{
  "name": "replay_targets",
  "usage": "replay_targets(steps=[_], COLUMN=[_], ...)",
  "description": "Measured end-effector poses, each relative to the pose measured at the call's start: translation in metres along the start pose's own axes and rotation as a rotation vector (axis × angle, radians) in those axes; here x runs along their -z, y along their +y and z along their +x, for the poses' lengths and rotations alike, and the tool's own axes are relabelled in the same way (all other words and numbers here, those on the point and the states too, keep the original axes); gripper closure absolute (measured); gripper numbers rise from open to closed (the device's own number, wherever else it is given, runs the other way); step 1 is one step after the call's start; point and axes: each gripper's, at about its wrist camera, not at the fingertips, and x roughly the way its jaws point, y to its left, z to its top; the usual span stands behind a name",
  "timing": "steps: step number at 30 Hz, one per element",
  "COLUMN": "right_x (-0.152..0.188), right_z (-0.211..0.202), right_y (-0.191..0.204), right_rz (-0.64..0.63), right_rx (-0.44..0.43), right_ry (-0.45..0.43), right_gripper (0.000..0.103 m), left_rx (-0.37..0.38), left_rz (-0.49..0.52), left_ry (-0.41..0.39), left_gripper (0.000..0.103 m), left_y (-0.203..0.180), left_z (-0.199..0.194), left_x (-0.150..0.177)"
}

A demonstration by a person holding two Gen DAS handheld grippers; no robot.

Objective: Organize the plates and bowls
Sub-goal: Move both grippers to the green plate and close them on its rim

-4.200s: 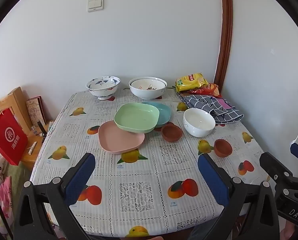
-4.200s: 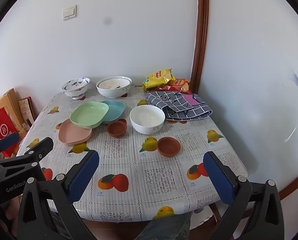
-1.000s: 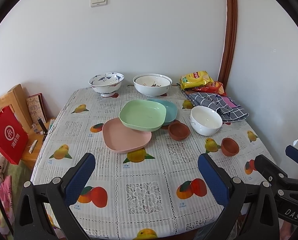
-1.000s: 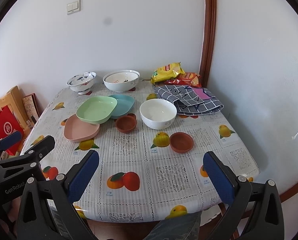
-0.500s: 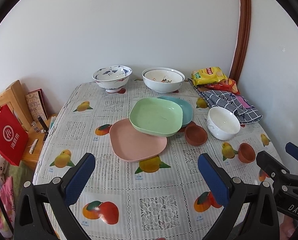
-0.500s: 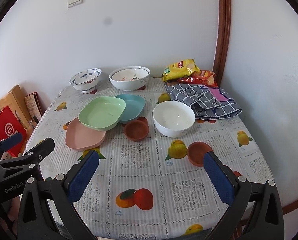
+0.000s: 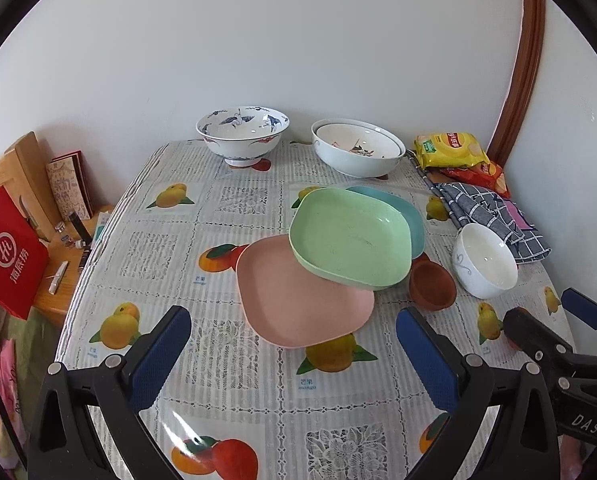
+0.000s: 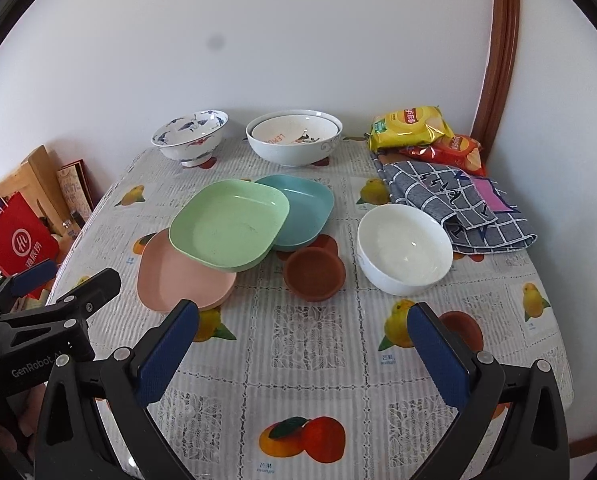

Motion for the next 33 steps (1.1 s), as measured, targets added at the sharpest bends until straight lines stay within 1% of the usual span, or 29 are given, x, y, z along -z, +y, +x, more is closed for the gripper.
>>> replay_targets(steps=[3, 12, 15, 18, 22, 24, 26, 33], right_x=[-0.008, -0.030, -0.038, -0.046, -0.054, -0.057, -0.059, -0.071], right_z=[0.008, 0.028, 0.036, 0.045, 0.054, 0.061, 0.070, 0.099], right_y=[0.003, -0.003, -0.007, -0.009, -0.009, -0.008, -0.006, 0.002], right_rz=[-0.006, 0.022, 0.032, 0.043, 0.043, 0.040, 0.035, -0.002], right_rx=[0.023, 0.014, 0.014, 0.023, 0.014, 0.005, -0.002, -0.002], right_ry=[-0.016, -0.041, -0.038, -0.036, -0.048, -0.043, -0.033, 0.001], right_gripper=[0.001, 0.001, 0.001, 0.001, 0.002, 0.002, 0.004, 0.011], left_rx=[-0.008, -0.012, -0.010, -0.027, -0.036, -0.029, -0.021, 0.014], left_rz=[0.000, -0.005, -0.020, -0.035, -0.060, -0.070, -0.064, -0.035], left_ry=[0.013, 0.036, 0.047, 0.052, 0.072, 0.086, 0.092, 0.106], left_gripper=[0.000, 0.000, 0.000, 0.000, 0.002, 0.004, 0.009, 0.011], left_y=[0.006, 0.017, 0.020, 0.024, 0.032, 0.035, 0.035, 0.028], left_z=[0.010, 0.034, 0.043, 0.053, 0.070, 0.078, 0.084, 0.104], left_x=[-0.005, -0.019, -0.024, -0.029, -0.036, -0.039, -0.042, -0.056])
